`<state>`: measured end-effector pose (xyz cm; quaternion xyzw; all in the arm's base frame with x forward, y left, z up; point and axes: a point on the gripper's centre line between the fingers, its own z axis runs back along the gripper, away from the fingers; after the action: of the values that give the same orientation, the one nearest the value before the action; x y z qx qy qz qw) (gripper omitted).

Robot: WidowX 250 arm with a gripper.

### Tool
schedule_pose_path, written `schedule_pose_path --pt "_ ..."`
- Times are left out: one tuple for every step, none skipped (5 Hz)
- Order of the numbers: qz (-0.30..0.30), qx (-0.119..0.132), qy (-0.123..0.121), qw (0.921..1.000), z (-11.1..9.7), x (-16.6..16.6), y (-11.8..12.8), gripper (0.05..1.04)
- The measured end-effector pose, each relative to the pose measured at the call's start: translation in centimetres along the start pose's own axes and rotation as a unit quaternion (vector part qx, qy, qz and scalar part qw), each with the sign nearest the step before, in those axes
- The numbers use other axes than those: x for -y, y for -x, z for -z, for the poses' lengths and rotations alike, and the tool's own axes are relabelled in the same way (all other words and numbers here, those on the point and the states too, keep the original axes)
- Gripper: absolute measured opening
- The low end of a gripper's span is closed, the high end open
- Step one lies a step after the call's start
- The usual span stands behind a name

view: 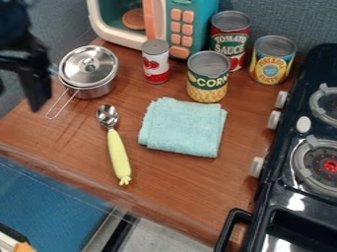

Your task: Rotate the pot 45 degrees

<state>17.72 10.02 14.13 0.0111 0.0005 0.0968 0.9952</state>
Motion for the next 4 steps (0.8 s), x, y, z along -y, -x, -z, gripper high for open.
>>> schedule_pose_path --pt "-0.012 -0.011 -0.022 0.9996 2.0 -0.7 -2.3 0.999" --pt "-0.017 -0.014 -0.039 0.9990 4.1 -1.6 -3.7 0.999" --pt "-0.024 0.015 -0.044 0.9986 4.1 -1.9 -5.2 0.999" --pt "-0.029 0.013 -0.043 0.9986 5.0 -2.2 -6.4 0.999"
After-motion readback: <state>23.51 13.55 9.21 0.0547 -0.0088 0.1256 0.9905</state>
